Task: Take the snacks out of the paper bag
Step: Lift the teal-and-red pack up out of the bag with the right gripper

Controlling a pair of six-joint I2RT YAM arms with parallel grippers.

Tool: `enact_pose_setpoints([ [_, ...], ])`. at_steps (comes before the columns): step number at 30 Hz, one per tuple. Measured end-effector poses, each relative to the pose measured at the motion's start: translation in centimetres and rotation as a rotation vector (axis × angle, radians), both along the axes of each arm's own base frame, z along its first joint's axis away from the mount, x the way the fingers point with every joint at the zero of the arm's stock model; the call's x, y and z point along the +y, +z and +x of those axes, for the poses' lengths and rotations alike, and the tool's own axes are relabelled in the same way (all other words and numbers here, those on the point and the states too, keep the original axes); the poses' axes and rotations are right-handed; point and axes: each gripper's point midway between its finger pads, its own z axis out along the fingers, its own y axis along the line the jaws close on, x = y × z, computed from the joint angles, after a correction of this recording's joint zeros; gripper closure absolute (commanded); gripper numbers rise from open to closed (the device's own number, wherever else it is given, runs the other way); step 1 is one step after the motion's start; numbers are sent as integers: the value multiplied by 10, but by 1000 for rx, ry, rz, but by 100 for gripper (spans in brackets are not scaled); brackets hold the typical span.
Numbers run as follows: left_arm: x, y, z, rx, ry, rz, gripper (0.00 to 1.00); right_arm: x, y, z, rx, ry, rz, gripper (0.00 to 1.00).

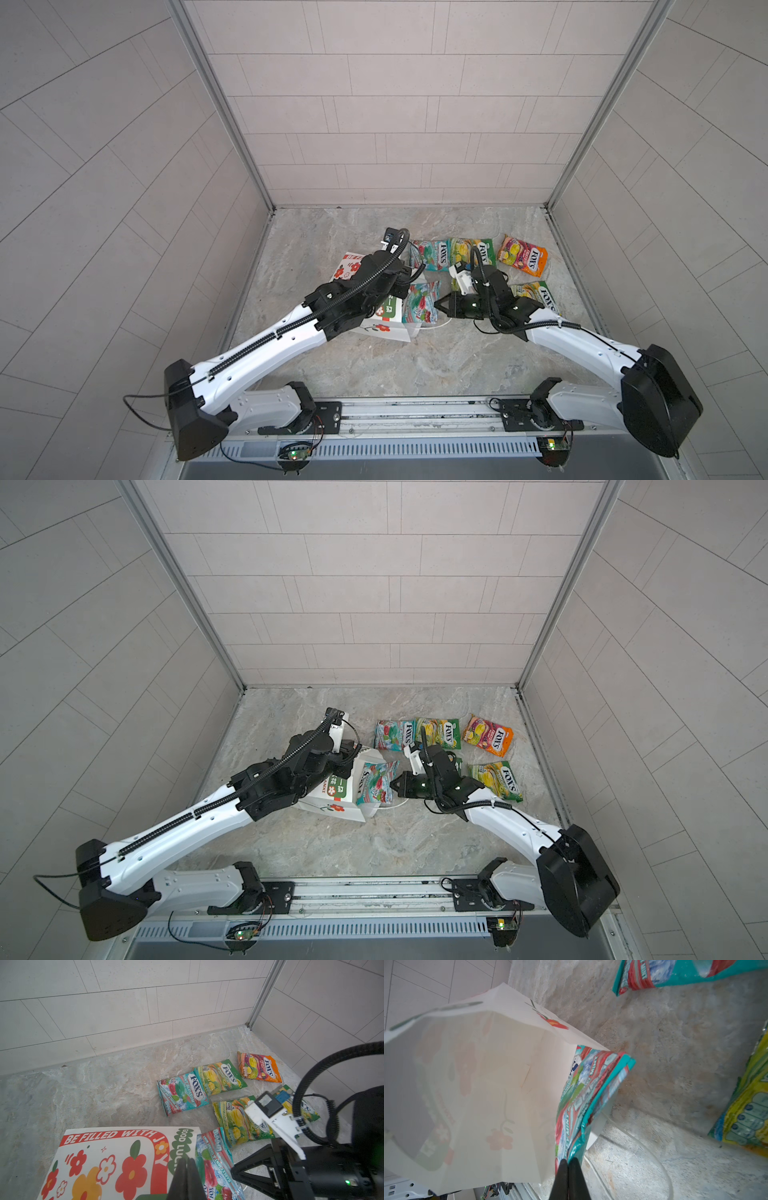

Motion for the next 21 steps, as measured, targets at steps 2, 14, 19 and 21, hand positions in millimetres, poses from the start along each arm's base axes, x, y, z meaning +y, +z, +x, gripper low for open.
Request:
enact_pose_setpoints([
  [2, -4, 3, -1, 6, -10, -33, 100, 2, -11, 0, 29, 1, 11, 83],
  [14, -12, 9, -1, 25, -9, -124, 100, 12, -47, -3, 112, 15, 65, 49],
  [19, -10, 7, 0, 31, 1, -130, 100, 14, -58, -1, 125, 17, 64, 47],
  [21, -10, 7, 1, 30, 3, -131, 100, 14, -62, -2, 134, 14, 62, 46],
])
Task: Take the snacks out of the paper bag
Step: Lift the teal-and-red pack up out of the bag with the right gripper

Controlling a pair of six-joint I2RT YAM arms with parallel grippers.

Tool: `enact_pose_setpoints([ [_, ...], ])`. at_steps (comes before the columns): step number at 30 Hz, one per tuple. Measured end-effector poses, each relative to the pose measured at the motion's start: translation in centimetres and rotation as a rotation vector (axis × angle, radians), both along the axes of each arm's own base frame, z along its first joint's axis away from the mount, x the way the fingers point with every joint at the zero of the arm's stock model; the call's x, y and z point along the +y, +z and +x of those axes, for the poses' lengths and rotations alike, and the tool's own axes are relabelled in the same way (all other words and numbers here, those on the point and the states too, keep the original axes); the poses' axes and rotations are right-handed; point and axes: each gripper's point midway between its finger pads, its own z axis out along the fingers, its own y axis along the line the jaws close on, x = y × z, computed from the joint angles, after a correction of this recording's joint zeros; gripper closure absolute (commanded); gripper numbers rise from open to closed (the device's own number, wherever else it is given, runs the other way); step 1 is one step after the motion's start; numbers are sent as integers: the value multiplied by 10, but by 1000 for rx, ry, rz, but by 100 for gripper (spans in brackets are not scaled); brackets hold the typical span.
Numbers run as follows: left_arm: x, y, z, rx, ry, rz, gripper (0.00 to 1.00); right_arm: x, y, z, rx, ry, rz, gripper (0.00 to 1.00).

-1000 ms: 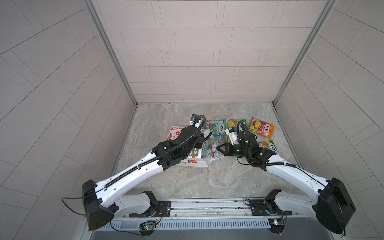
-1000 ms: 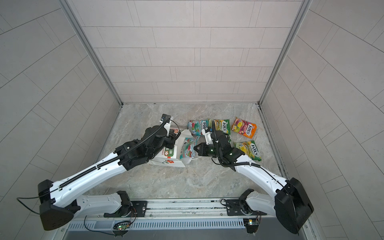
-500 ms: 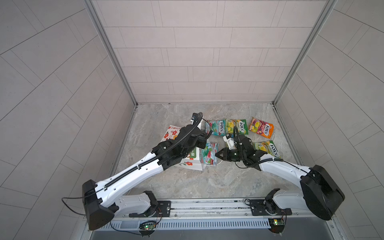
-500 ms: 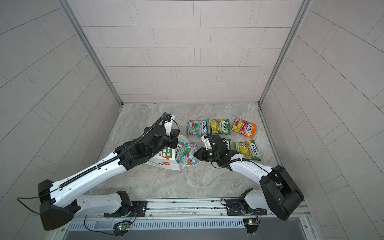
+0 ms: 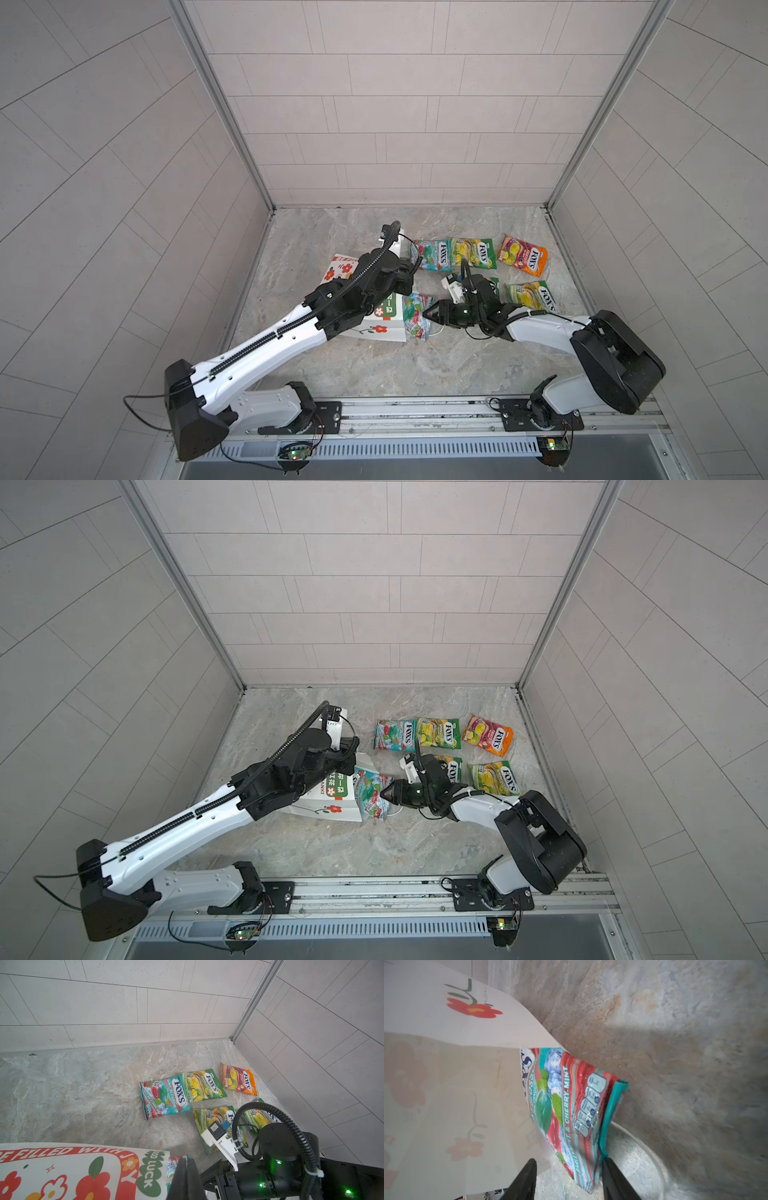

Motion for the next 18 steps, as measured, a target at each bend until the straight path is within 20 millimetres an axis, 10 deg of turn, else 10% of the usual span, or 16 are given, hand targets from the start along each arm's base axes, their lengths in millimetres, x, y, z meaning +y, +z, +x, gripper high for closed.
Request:
enact_pose_setpoints([
  [10, 2, -1, 1, -1, 10, -1, 100, -7, -9, -1, -6, -16, -38, 48],
  [18, 2, -1, 1, -2, 15, -11, 100, 4, -17, 3, 17, 6, -2, 88],
])
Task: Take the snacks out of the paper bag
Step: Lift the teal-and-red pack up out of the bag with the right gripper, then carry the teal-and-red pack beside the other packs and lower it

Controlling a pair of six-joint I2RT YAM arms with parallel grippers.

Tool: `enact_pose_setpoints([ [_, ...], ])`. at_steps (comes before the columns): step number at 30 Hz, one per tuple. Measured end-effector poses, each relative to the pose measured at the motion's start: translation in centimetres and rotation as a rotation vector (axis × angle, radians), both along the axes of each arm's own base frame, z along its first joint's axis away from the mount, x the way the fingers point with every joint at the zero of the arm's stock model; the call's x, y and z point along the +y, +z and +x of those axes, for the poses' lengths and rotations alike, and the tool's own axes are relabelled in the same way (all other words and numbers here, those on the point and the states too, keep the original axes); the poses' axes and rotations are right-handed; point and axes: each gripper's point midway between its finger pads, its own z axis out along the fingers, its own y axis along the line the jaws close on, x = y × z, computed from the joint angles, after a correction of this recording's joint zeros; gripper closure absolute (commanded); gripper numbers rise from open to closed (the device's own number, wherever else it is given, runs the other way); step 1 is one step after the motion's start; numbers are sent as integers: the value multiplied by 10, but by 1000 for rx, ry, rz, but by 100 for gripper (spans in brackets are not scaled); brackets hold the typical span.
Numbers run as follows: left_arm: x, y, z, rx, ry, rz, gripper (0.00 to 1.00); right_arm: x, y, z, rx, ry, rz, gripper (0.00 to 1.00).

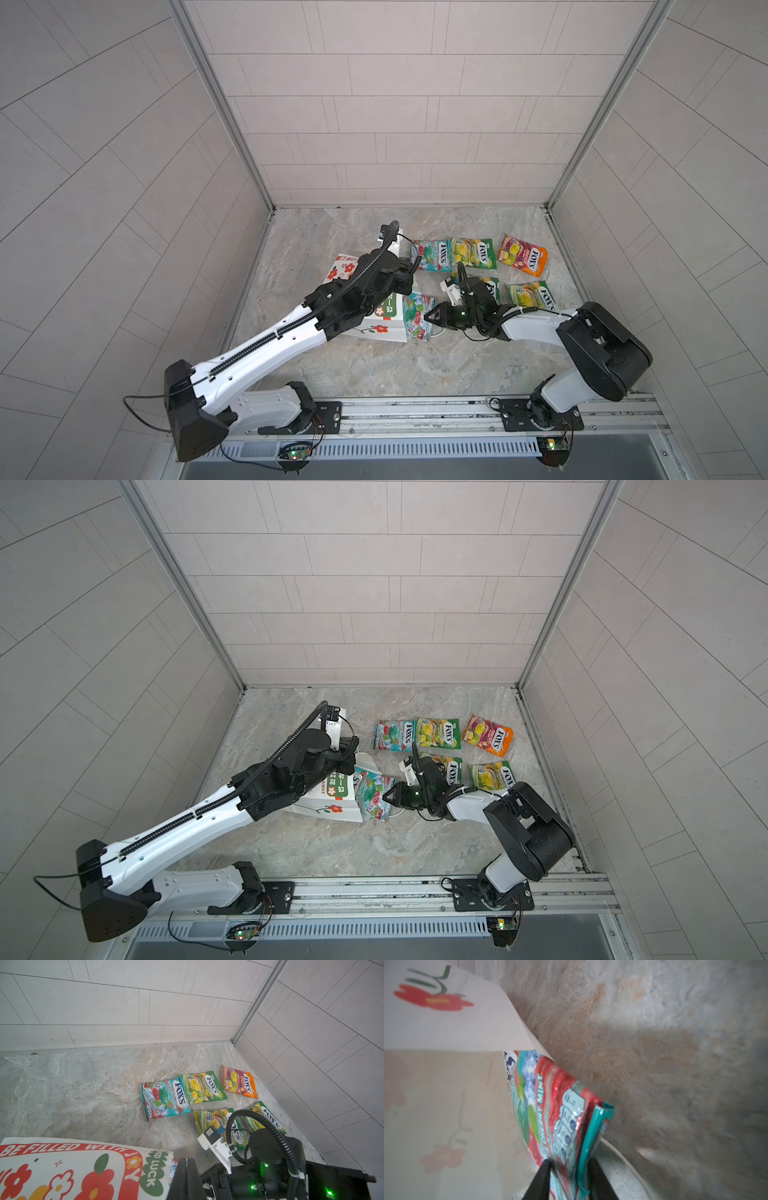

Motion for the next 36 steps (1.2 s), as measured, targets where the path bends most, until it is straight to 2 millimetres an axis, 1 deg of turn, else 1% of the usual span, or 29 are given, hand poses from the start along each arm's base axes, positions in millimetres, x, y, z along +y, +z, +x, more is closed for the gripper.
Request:
enact_pose_setpoints([
  [2, 2, -1, 0, 0, 4, 1, 100, 3, 3, 0, 4, 6, 19, 98],
  [3, 3, -1, 0, -1, 8, 3, 100, 4, 5, 0, 2, 6, 28, 100],
  [5, 6, -1, 1, -5, 18, 7, 100, 5, 11, 0, -2, 8, 39, 100],
  [7, 9, 0, 2, -14, 34, 15, 100, 5, 21, -2, -15, 17, 45, 100],
  [10, 17, -1, 4, -27, 67, 47, 100, 6, 49, -2, -64, 36, 56, 100],
  [14, 29, -3, 6, -42, 109, 100, 100, 6, 106, 1, -187, 58, 84, 100],
  [16, 34, -3, 7, -51, 125, 122, 100, 4, 128, 0, -244, 61, 98, 100],
  [18, 38, -2, 8, -60, 139, 142, 100, 0, 147, -3, -296, 54, 109, 100],
  [19, 40, -2, 8, -63, 145, 150, 100, -2, 153, -4, -314, 49, 112, 100],
  [23, 48, -2, 7, -71, 162, 178, 100, -16, 172, -6, -362, 15, 118, 100],
  [25, 50, 0, 6, -78, 167, 186, 100, -24, 180, -5, -378, -9, 121, 100],
  [28, 56, 3, 6, -89, 177, 199, 100, -32, 198, -2, -411, -35, 133, 100],
  [33, 65, 6, 4, -104, 196, 214, 100, -40, 237, -1, -486, -62, 162, 100],
  [36, 74, 7, 1, -109, 210, 229, 100, -55, 252, 4, -521, -119, 139, 100],
])
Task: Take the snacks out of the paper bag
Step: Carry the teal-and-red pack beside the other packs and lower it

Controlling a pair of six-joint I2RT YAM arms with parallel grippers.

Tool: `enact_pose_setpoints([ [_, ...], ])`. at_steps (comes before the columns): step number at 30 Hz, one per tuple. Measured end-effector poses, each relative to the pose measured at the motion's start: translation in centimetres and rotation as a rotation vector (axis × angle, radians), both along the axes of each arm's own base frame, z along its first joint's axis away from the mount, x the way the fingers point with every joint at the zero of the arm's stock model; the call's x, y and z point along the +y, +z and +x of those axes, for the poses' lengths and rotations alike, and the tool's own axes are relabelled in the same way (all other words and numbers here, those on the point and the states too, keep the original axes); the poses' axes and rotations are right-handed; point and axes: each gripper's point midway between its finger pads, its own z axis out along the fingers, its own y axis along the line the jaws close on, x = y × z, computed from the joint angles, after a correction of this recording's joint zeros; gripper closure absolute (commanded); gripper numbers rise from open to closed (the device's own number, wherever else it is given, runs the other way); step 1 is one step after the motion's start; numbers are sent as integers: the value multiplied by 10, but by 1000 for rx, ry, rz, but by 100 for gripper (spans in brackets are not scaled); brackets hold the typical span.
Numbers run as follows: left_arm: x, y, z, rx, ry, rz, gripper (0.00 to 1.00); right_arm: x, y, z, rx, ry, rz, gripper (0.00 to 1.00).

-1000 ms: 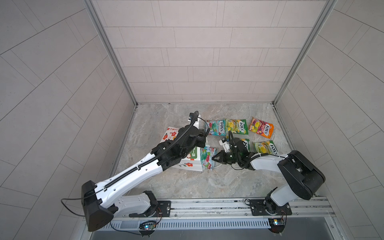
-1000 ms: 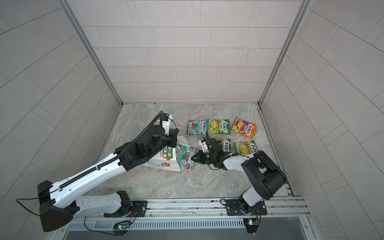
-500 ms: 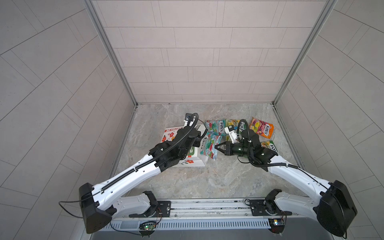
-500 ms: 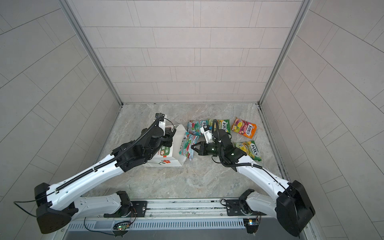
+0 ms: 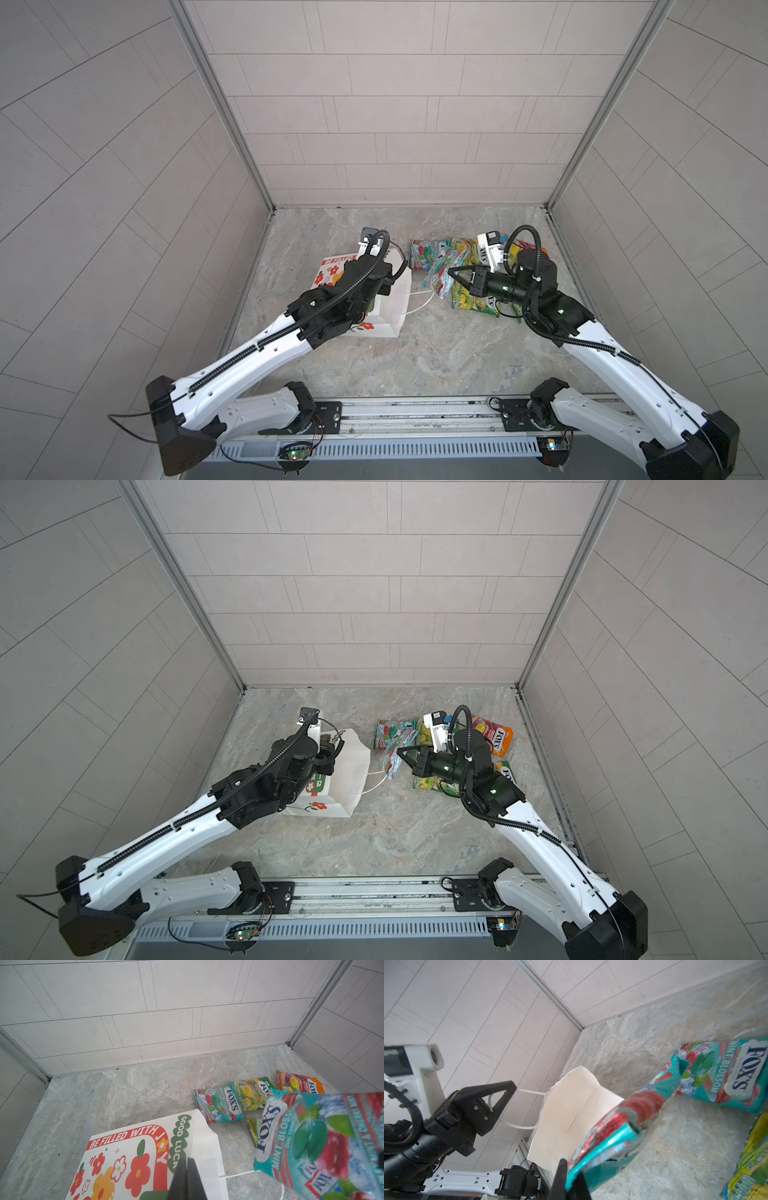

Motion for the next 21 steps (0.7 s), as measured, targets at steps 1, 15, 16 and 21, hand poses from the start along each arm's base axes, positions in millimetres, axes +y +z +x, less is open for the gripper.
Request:
enact_pose_setpoints([
  [1, 3, 1, -1, -3, 4, 4, 100, -5, 3, 2, -6, -23, -9, 100],
  [15, 39, 27, -11, -68, 59, -31, 100, -39, -43, 22, 113, -136, -201, 100],
  [16, 41, 30, -12, -74, 62, -39, 100, -36, -50, 23, 133, -118, -206, 100],
  [21, 52, 41, -14, -90, 72, -88, 100, -17, -86, 29, 225, -25, -198, 100],
])
